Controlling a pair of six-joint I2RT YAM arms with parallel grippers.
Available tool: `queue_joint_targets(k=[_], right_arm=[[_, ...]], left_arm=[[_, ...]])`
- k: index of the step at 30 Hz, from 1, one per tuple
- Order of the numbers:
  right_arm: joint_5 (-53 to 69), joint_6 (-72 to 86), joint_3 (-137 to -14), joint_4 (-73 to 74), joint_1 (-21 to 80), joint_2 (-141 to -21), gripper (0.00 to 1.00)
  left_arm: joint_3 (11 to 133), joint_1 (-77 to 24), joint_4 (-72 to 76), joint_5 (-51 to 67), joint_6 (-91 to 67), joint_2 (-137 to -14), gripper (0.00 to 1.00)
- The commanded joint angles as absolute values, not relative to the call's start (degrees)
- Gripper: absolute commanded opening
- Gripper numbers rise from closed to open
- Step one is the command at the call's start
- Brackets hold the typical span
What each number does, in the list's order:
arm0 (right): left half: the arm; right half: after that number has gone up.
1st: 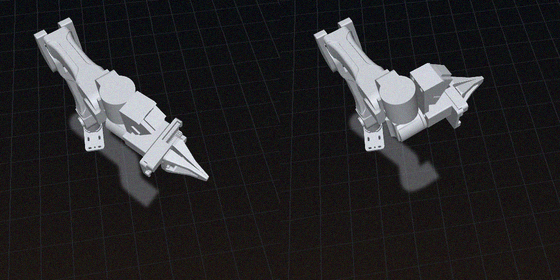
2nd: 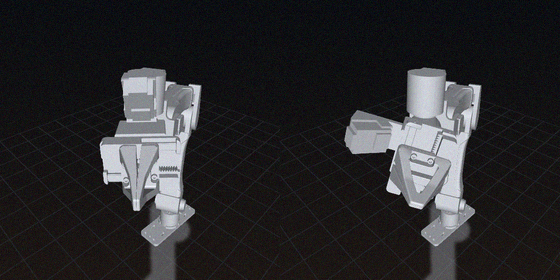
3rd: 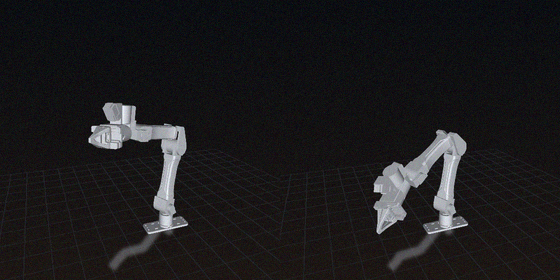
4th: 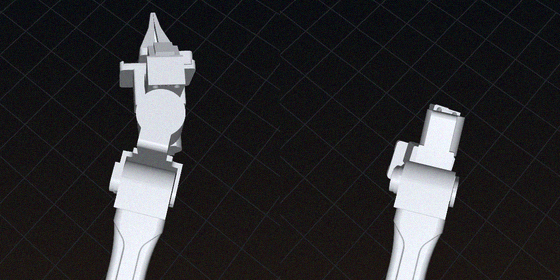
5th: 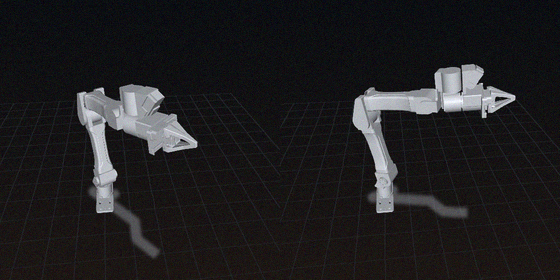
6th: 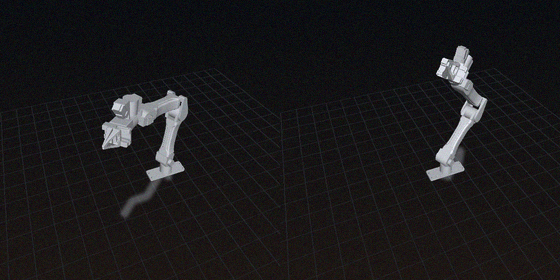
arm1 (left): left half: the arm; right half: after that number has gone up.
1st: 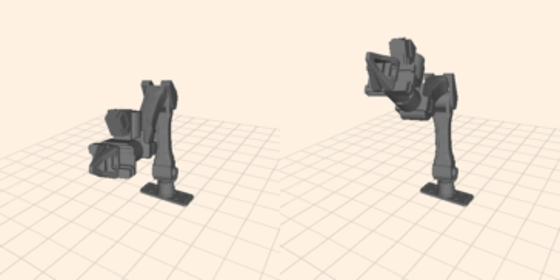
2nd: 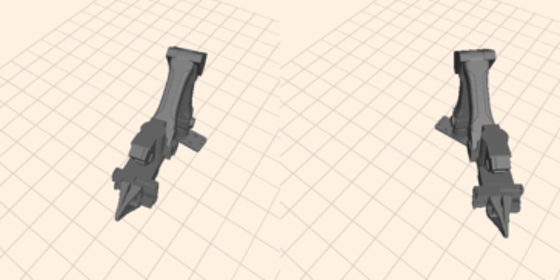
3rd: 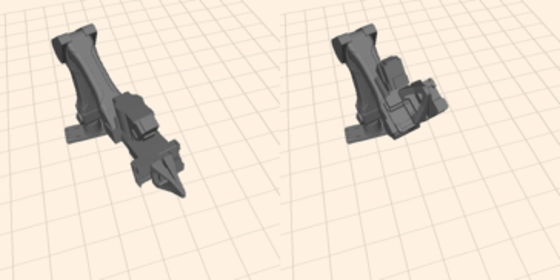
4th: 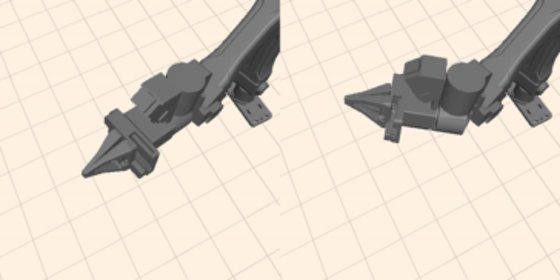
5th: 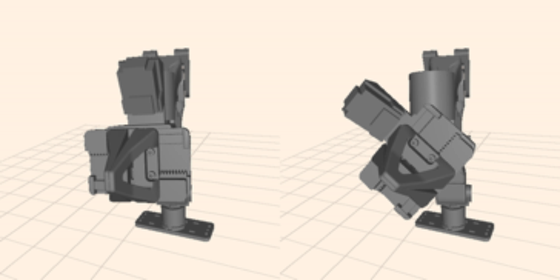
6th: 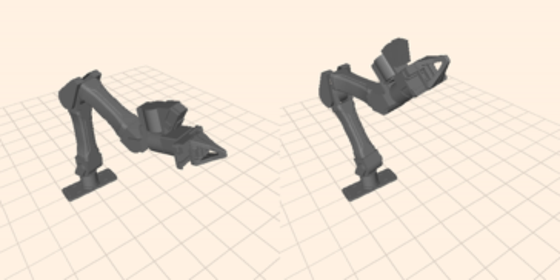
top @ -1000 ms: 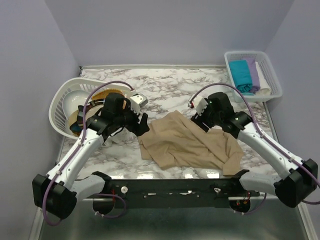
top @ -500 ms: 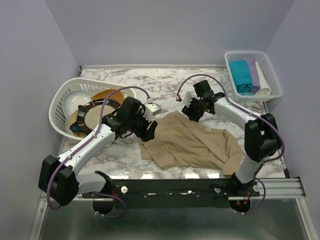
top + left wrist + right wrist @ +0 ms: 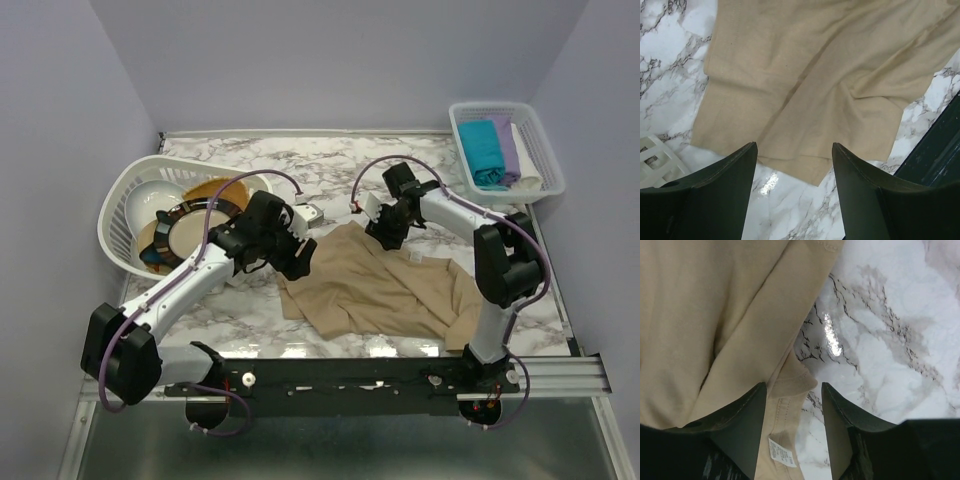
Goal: Roll the t-shirts
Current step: Flatten out the T-shirt at the center of the board.
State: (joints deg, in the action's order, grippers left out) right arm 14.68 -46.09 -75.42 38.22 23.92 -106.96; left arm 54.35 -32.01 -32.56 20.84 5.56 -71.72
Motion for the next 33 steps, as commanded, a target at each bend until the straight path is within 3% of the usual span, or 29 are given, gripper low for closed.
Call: queue_joint_targets(k=[1,15,21,26,28,33], right_arm=[[15.29,-48.51,-76.82,41.84,22.33,-109.95,0.56],[19.25,-48.16,-84.55,45.26,20.92,-116.27,0.56],[20.39,-49.66,-90.6,53.69,20.92,-120.41,0.34],[16.72,-49.67,-87.99,53.54,20.39,-114.56,0.06],[14.86,-48.09,-87.98,49.42,19.78,-109.8,0.0],[16.34,-44.57,-90.87,46.84,19.95,-92.06,0.0]], left_arm=[[57.65,-32.08,-30.67,19.34,6.33,-73.74,0.73],[60.12,-32.08,-31.82,19.6,6.94,-75.5,0.73],[60.29,-32.17,-31.73,19.34,7.56,-75.41,0.73],[59.15,-32.17,-31.03,19.42,7.65,-74.36,0.73],[58.8,-32.08,-30.68,19.51,7.65,-73.92,0.73],[57.04,-32.17,-29.09,18.9,7.73,-72.69,0.73]])
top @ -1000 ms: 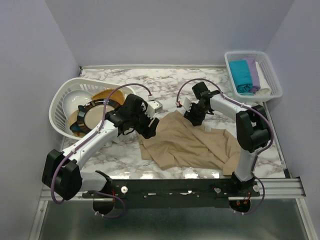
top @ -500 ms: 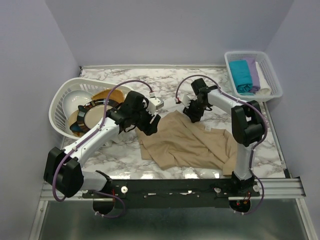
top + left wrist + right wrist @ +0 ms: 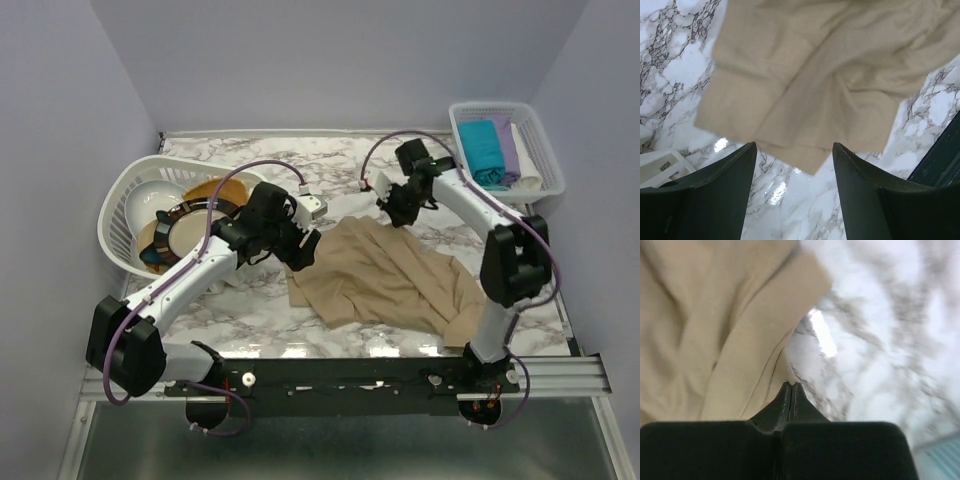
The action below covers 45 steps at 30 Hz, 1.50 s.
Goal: Roll the t-shirts
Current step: Flatten out the T-shirt at the center of the board.
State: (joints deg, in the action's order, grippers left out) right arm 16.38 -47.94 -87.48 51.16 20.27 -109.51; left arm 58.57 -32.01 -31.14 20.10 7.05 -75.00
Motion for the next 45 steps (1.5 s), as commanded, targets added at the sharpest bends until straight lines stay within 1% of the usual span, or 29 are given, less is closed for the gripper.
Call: queue_joint_targets(k=[1,5,8,10,12,13,14,17,19,26,29,31,34,36,38,43,45], right_arm=[[16.35,-43.86,-91.4,47.54,20.21,-89.93,0.0],[16.0,-40.96,-92.2,54.57,21.27,-83.33,0.0],[15.82,-39.03,-84.84,56.25,22.32,-74.74,0.01],[15.03,-39.37,-75.71,55.9,23.03,-68.25,0.0],[12.06,-40.25,-70.16,55.55,23.12,-65.05,0.0],[10.47,-40.34,-64.48,54.15,23.12,-63.47,0.0],[6.54,-40.25,-62.16,53.53,23.12,-61.28,0.0],[2.22,-41.31,-56.19,52.3,23.03,-58.81,0.0],[1.06,-39.82,-55.46,50.72,21.98,-58.45,0.0],[-3.25,-36.74,-60.11,49.48,16.44,-57.84,0.0],[-2.73,-35.07,-64.41,50.18,16.35,-54.94,0.0],[-2.99,-33.76,-65.21,51.49,16.35,-53.88,0.0],[-4.39,-31.73,-63.12,53.17,16.26,-53.62,0.0],[-4.39,-31.38,-61.36,53.0,16.35,-52.39,0.0],[-4.31,-31.12,-59.95,53.09,16.35,-51.86,0.0],[-4.66,-30.76,-59.06,52.74,16.08,-52.12,0.01],[-4.66,-30.59,-58.98,52.56,16.0,-52.29,0.0]], left_arm=[[56.69,-32.17,-28.83,18.9,7.56,-72.51,0.73],[55.64,-32.26,-27.86,19.07,7.3,-71.55,0.73],[54.76,-32.34,-27.25,19.07,7.3,-70.67,0.74],[54.06,-32.34,-26.72,18.81,7.21,-70.4,0.74],[53.26,-32.52,-25.84,18.9,7.03,-70.49,0.74],[53.26,-32.69,-25.4,18.46,7.21,-70.84,0.74],[53.7,-33.04,-24.62,18.02,7.12,-71.71,0.74],[56.32,-33.49,-22.51,15.48,6.51,-74.52,0.75],[58.44,-33.84,-21.89,14.86,5.98,-76.46,0.75],[67.93,-34.1,-20.3,15.03,5.1,-86.46,0.75],[72.32,-34.45,-19.95,17.39,3.87,-90.78,0.75],[76.19,-34.45,-19.17,21.42,1.68,-95.7,0.75],[82.16,-35.07,-17.49,26.26,-1.22,-103.34,0.75],[87.42,-35.94,-17.75,27.15,-2.28,-109.47,0.75],[90.16,-36.47,-16.53,28.56,-5.0,-113.01,0.75],[98.07,-39.28,-14.41,29.27,-7.82,-122.95,0.75],[101.32,-40.6,-15.29,26.74,-7.12,-126.45,0.75]])
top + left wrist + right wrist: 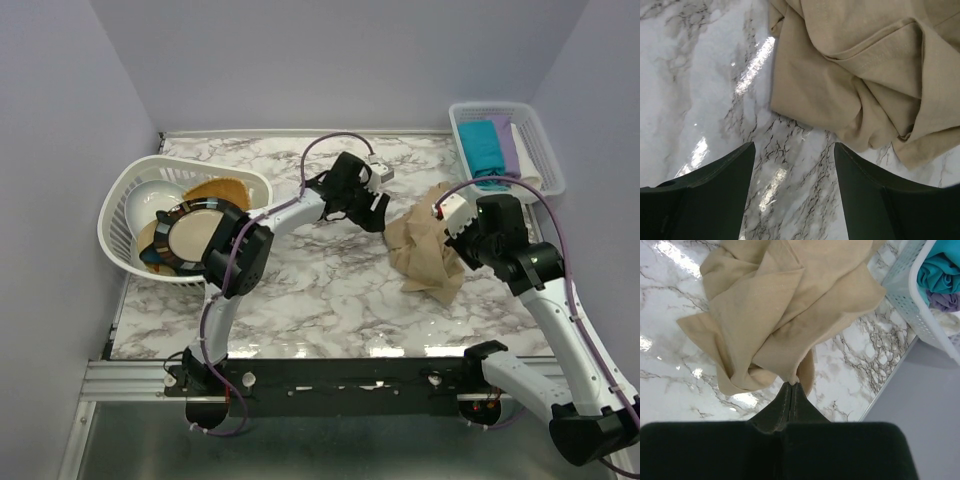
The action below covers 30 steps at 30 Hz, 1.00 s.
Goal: Roll the t-shirts
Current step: Flatten out the T-shirt at the center of the board.
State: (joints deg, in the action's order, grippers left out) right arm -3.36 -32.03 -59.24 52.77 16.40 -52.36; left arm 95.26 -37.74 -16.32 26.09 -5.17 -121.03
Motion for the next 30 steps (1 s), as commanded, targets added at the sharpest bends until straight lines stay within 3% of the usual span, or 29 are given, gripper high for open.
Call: queue_joint_targets(k=[1,6,8,12,13,15,16,18,23,30], right_arm=[[-4.57,-30.5,-59.06,52.47,15.91,-52.73,0.01],[-4.13,-30.24,-59.24,52.03,15.73,-54.05,0.0],[-3.87,-30.23,-59.94,52.03,15.65,-55.01,0.0],[-3.87,-30.32,-61.7,51.95,15.65,-56.77,0.0],[-3.78,-30.32,-61.87,51.6,15.64,-57.04,0.0],[-3.87,-30.32,-61.96,51.15,15.64,-57.83,0.0],[-3.78,-30.32,-61.96,50.54,15.64,-58.01,0.0],[-3.78,-30.32,-62.22,50.19,15.56,-58.79,0.0],[-4.83,-30.67,-64.6,49.31,15.64,-60.38,0.0],[-13.08,-29.01,-69.34,42.28,13.8,-61.61,0.0]], left_arm=[[101.95,-41.48,-15.12,26.28,-7.12,-127.34,0.74],[106.34,-43.24,-14.59,24.53,-7.65,-133.14,0.71],[107.22,-43.68,-14.5,23.29,-7.65,-134.38,0.63],[108.11,-43.59,-14.85,21.8,-7.74,-135.27,0.44],[108.02,-43.59,-15.11,21.71,-6.95,-135.09,0.33],[107.5,-43.42,-15.91,21.8,-6.24,-134.65,0.21],[107.06,-43.33,-16.17,21.97,-5.98,-134.39,0.09],[104.61,-42.98,-16.0,22.5,-5.63,-132.29,0.01],[96.17,-39.73,-13.1,25.57,-6.24,-122.45,0.0],[76.33,-37.71,-14.32,27.95,1.65,-92.0,0.0]])
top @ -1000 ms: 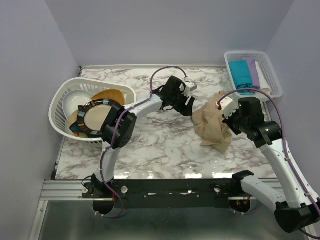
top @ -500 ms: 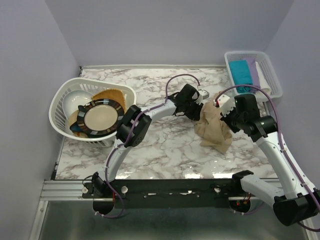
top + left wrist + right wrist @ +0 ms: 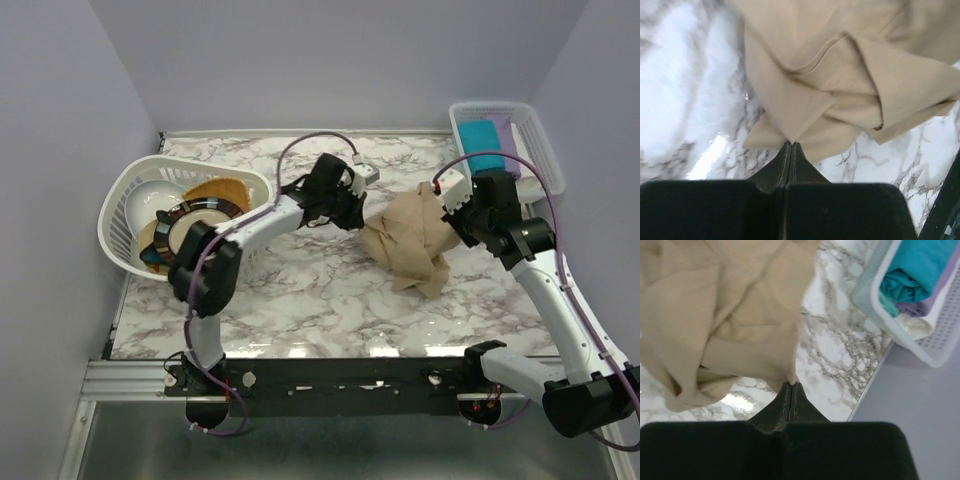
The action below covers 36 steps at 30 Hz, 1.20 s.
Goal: Roll the t-shirts
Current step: Flatten out the T-shirt at the center of the board.
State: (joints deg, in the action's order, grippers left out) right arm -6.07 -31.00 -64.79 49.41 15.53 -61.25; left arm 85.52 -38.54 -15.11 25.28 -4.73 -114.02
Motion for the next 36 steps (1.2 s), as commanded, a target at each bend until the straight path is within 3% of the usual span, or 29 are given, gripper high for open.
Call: queue_joint_targets(k=[1,10,13,19,22,29,36], right_arm=[[-13.7,-28.74,-70.13,41.67,13.54,-61.96,0.0],[-14.33,-25.67,-73.83,40.71,12.13,-57.58,0.0],[-11.7,-25.75,-71.28,43.82,12.13,-58.17,0.0],[-9.32,-27.42,-66.36,42.54,12.13,-59.32,0.01],[-7.47,-29.97,-65.83,45.16,12.22,-61.17,0.0],[-7.74,-30.94,-60.12,46.41,12.13,-61.17,0.0],[-9.32,-30.85,-59.33,46.05,11.87,-60.56,0.01]], left_arm=[[74.2,-37.71,-15.02,27.25,3.15,-88.89,0.0],[49.95,-39.45,-22.06,20.58,11.5,-54.35,0.01],[44.48,-39.64,-25.65,17.32,13.8,-46.86,0.38],[44.47,-39.55,-24.28,15.14,8.63,-46.75,0.61],[47.01,-39.46,-17.15,13.8,5.29,-53.85,0.71],[66.33,-39.55,-8.8,21.08,-3.94,-84.25,0.74],[99.77,-39.55,-10.28,23.28,-15.52,-121.48,0.77]])
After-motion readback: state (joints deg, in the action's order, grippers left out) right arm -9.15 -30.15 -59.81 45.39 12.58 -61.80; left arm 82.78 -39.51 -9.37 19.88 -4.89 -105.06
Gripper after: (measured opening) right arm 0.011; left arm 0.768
